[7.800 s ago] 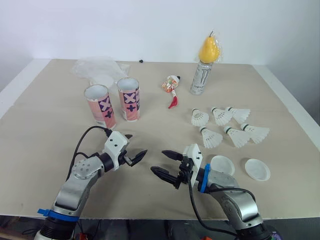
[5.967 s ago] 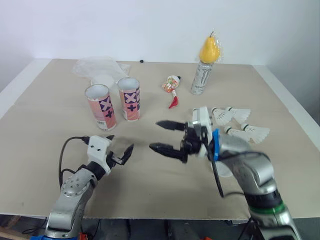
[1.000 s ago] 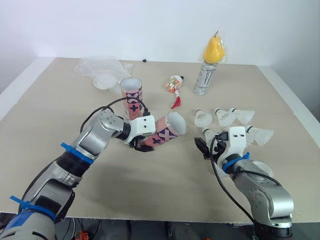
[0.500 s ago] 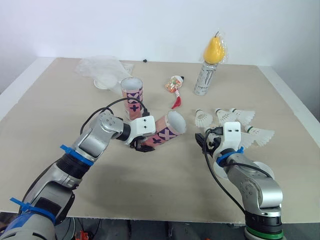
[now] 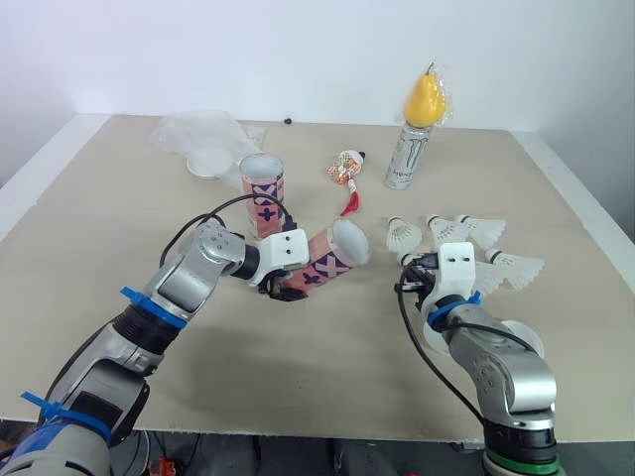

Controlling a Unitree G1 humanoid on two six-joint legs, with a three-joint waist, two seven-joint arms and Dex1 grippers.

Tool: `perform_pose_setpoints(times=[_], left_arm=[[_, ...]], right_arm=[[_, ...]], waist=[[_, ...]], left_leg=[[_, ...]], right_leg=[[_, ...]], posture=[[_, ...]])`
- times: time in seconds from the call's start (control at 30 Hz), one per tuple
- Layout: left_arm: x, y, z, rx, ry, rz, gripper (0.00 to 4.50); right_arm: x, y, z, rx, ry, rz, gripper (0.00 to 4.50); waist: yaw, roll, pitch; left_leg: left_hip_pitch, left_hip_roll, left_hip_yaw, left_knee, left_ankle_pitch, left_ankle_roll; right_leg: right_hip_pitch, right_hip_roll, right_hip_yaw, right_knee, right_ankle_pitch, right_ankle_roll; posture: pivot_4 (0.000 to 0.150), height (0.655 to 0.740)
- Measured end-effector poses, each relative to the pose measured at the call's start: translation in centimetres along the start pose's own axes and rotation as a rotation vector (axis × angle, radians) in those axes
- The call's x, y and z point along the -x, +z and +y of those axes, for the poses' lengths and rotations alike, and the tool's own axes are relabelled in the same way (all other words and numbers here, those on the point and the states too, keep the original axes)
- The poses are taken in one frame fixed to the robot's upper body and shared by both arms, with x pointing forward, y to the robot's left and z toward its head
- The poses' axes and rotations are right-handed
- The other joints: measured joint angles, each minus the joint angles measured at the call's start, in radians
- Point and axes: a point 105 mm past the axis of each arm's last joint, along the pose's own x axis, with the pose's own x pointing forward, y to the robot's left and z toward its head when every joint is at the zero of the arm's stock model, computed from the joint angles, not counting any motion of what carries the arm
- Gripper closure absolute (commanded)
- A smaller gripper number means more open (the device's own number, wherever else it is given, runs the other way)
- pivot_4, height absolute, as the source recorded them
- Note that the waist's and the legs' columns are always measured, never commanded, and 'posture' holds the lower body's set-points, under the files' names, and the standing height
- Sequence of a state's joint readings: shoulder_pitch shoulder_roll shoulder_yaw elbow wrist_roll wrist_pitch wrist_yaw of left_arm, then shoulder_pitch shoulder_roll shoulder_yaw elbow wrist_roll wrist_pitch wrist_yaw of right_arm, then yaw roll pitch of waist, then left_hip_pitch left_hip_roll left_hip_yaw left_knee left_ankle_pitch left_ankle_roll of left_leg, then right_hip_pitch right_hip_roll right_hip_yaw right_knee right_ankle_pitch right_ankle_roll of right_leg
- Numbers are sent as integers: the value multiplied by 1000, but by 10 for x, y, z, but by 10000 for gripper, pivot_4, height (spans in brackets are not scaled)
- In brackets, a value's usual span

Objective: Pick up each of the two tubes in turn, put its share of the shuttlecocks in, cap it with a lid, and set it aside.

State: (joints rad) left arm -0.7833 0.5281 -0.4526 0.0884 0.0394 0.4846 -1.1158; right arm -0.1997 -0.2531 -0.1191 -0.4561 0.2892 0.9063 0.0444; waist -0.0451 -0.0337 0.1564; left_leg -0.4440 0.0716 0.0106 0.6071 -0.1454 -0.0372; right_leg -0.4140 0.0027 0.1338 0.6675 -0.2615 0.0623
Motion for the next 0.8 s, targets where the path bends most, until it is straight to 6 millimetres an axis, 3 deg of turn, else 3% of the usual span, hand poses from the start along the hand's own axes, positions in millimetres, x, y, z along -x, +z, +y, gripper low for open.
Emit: perform_pose_setpoints(times=[0.17, 0.3, 0.53, 0.6, 0.8], left_arm=[[0, 0, 1, 6, -1, -5, 11823], [0, -3, 4, 33, -5, -10, 11823], [0, -3, 7, 54, -27, -12, 11823], [-2, 0, 7, 55, -40, -22, 11823], [-3, 2, 6, 60, -46, -30, 11823]], right_arm=[[16, 20, 2, 122, 74, -25, 44583], [53, 89, 9, 471, 292, -184, 44583], [93, 142, 47, 926, 672, -390, 44583], [96, 142, 59, 1031, 787, -418, 44583], [73, 118, 55, 1154, 899, -335, 44583]], waist=[[0, 1, 0], [-2, 3, 2], [-4, 5, 3], [-3, 5, 3], [-2, 5, 3]], left_leg=[[0, -2, 0, 0, 0, 1], [1, -4, -1, 0, 1, 2], [4, -5, -1, 0, 1, 2], [3, -5, -2, 0, 1, 2], [1, -8, -2, 0, 0, 3]], right_leg=[[0, -1, 0, 0, 0, 0], [2, -4, 0, 0, 0, 1], [4, -5, -2, -1, -1, 1], [5, -5, -3, -2, -2, 1], [4, -8, -2, -1, -4, 4]], posture=[[1500, 7400], [1500, 7400], [1500, 7400], [1500, 7400], [1500, 7400]])
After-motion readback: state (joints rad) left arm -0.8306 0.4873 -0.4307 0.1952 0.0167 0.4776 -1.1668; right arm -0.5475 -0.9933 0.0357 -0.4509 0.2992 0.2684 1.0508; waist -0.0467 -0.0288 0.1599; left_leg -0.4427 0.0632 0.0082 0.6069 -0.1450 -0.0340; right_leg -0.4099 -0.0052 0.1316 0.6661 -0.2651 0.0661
